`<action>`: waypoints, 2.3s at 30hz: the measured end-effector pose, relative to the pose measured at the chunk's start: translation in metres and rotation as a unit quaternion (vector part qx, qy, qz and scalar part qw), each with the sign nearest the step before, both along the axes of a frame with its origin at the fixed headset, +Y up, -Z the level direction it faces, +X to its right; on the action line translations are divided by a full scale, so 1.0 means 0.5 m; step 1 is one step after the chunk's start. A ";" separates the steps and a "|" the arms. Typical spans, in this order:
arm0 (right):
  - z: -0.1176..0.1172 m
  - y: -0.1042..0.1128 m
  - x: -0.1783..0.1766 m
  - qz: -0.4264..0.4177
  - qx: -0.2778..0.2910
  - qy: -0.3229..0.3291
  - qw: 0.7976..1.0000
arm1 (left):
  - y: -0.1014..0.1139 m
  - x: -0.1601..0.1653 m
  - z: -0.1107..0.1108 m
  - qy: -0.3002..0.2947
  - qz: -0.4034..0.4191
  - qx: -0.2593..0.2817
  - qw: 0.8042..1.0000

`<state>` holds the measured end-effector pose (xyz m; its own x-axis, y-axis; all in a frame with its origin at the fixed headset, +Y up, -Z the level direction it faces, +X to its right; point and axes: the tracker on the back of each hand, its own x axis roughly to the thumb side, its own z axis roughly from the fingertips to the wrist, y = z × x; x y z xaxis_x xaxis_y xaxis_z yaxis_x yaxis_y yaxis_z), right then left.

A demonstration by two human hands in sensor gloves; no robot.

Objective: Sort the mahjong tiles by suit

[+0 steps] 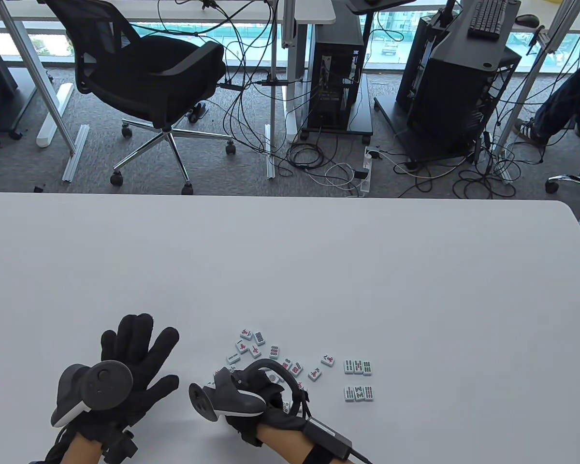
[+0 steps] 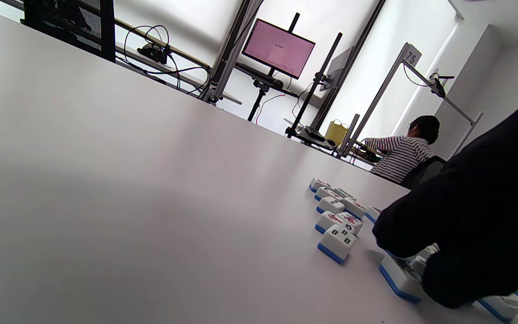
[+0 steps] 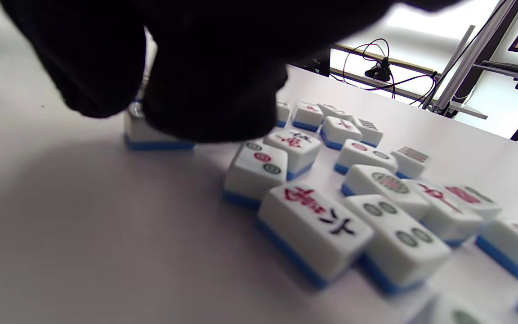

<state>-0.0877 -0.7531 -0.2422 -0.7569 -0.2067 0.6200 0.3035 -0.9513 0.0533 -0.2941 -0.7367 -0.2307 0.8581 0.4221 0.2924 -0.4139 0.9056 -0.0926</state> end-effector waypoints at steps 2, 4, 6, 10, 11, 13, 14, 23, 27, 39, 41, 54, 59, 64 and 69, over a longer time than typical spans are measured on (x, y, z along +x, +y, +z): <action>0.001 -0.009 -0.003 0.011 -0.011 -0.001 1.000 | 0.000 -0.001 0.000 0.001 0.001 0.000 1.000; 0.003 -0.013 -0.005 0.007 -0.008 -0.001 1.000 | -0.001 -0.002 -0.001 0.002 0.002 -0.001 1.000; 0.004 -0.014 -0.007 0.008 -0.008 0.000 1.000 | -0.003 -0.003 -0.002 0.003 0.001 -0.003 1.000; -0.003 -0.018 -0.004 -0.017 -0.024 -0.012 0.999 | -0.003 -0.003 -0.002 0.003 -0.001 -0.005 1.000; -0.006 -0.018 -0.002 -0.023 -0.029 -0.013 0.999 | -0.003 -0.003 -0.002 0.003 -0.001 -0.005 1.000; -0.011 -0.017 0.005 -0.035 -0.033 -0.008 0.999 | -0.002 -0.003 -0.001 0.004 -0.001 -0.005 1.000; -0.013 -0.014 0.010 -0.041 -0.032 -0.006 0.999 | -0.002 -0.004 -0.001 0.004 -0.001 -0.005 1.000; -0.094 0.109 0.157 -0.138 0.021 -0.034 0.990 | -0.001 -0.007 -0.003 0.005 0.004 -0.006 1.000; -0.145 0.141 0.250 -0.114 0.041 -0.050 0.991 | -0.002 -0.006 -0.003 0.006 0.001 -0.008 1.000; -0.230 0.028 0.407 0.006 0.009 -0.157 0.988 | -0.008 -0.007 -0.006 0.011 -0.003 -0.017 1.000; -0.234 0.011 0.411 0.014 0.003 -0.161 0.987 | -0.006 -0.007 -0.006 0.013 -0.003 -0.017 1.000; -0.230 -0.007 0.396 0.071 -0.003 -0.160 0.985 | -0.005 -0.009 -0.007 0.015 0.001 -0.015 1.000; -0.217 0.034 0.354 0.006 0.028 -0.145 0.989 | -0.005 -0.008 -0.007 0.013 0.000 -0.014 1.000; -0.196 0.060 0.257 -0.082 0.048 -0.095 0.991 | -0.004 -0.007 -0.006 0.011 -0.002 -0.013 1.000; -0.173 0.057 0.143 -0.126 0.097 -0.025 0.987 | -0.004 -0.008 -0.005 0.010 0.001 -0.012 1.000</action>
<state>-0.0163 -0.7247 -0.3287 -0.8277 -0.1192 0.5483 0.0580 -0.9901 -0.1276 -0.2979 -0.7388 -0.2333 0.8635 0.4295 0.2645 -0.4169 0.9028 -0.1050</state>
